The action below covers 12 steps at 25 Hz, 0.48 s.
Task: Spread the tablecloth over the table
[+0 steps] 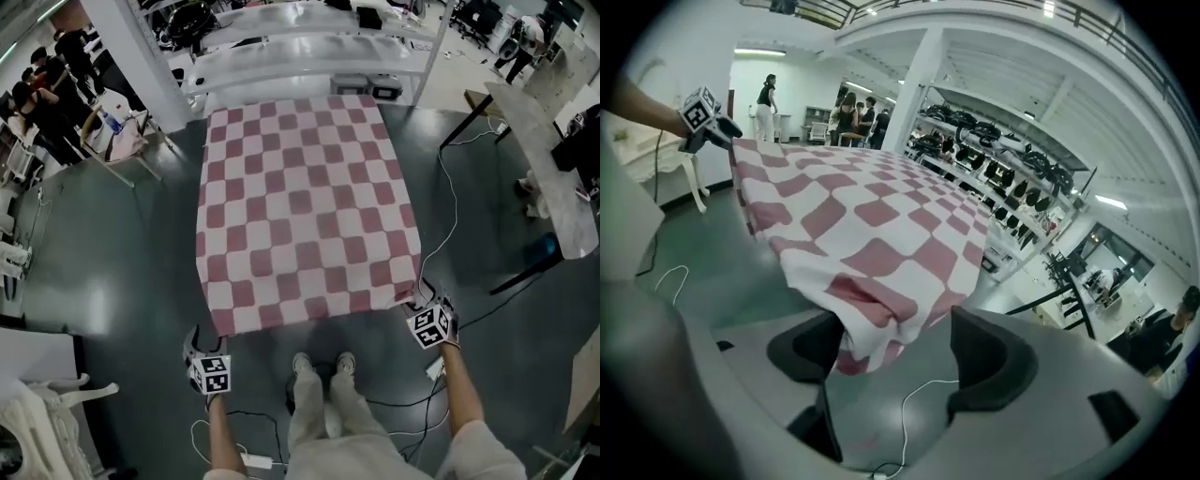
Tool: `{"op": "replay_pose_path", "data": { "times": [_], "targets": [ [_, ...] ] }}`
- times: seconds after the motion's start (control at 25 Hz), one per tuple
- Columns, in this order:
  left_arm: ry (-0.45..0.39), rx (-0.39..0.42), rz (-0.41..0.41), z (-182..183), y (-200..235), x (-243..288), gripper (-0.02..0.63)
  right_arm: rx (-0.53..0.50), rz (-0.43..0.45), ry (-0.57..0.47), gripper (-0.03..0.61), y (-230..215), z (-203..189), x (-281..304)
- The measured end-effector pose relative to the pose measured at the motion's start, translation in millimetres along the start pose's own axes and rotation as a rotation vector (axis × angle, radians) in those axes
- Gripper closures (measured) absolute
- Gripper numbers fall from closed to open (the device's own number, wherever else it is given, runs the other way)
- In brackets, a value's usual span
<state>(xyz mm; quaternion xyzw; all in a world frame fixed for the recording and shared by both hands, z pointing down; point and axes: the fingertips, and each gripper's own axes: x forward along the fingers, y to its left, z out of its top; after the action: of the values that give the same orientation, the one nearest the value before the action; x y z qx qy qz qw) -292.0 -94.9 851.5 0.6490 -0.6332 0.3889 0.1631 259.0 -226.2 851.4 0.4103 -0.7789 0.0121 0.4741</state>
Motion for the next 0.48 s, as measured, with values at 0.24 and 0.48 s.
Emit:
{"op": "replay_pose_path", "data": {
  "times": [0.24, 0.48],
  "targets": [
    [0.024, -0.040, -0.029, -31.5, -20.5, -4.0, 0.310, 0.033, 0.027, 0.010, 0.213, 20.6, -20.8, -0.5],
    [-0.042, -0.054, -0.021, -4.4, -26.2, -13.8, 0.408, 0.065, 0.003, -0.062, 0.315, 17.5, 1.9, -6.7]
  ]
}}
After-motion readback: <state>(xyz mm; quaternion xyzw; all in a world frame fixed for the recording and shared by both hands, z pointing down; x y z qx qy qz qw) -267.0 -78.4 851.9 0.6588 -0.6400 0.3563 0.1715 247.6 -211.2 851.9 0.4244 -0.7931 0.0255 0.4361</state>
